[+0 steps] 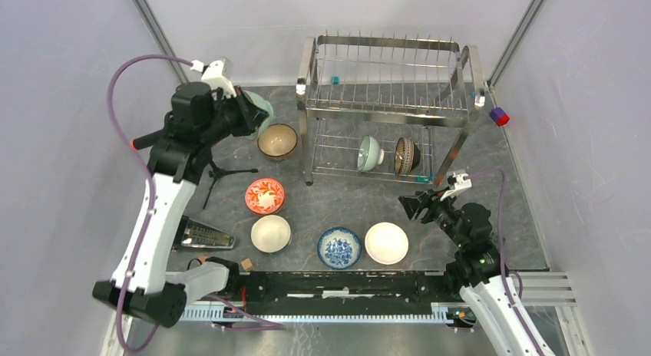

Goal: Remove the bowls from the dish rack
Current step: Place the bowl at the center of the board.

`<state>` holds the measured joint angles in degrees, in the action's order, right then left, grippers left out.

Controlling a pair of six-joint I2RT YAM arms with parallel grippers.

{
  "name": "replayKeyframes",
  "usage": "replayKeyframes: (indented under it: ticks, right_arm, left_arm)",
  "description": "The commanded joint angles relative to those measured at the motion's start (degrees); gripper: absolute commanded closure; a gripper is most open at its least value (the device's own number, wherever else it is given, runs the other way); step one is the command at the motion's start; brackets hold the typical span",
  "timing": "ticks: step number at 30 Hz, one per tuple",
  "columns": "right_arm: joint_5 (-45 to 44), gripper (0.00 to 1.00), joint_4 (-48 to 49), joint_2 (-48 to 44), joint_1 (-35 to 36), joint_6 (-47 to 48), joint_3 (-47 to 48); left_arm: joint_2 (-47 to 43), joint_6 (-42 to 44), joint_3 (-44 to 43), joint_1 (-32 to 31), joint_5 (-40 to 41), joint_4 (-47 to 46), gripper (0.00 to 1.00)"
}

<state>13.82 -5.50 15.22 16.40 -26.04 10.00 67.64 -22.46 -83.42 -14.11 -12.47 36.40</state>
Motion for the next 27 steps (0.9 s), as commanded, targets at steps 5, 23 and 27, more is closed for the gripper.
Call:
replayKeyframes:
  ticks: [5, 23, 27]
  right_arm:
    - [-1.22, 0.32, 0.59, 1.97, 0.26, 2.5, 4.6]
    - [-1.49, 0.33, -0.95, 6.72, 3.05, 5.46, 4.82]
    - [-1.84, 0.33, -2.2, 10.52, 5.39, 7.12, 7.52]
  left_arm:
    - [-7.85, 11.93, -0.57, -13.94, 17.94, 6.26, 0.98]
    - [-13.44, 11.3, 3.07, -40.99, 36.57, 18.86, 0.98]
    - [-12.69, 10.36, 3.99, -47.08, 35.95, 18.79, 0.98]
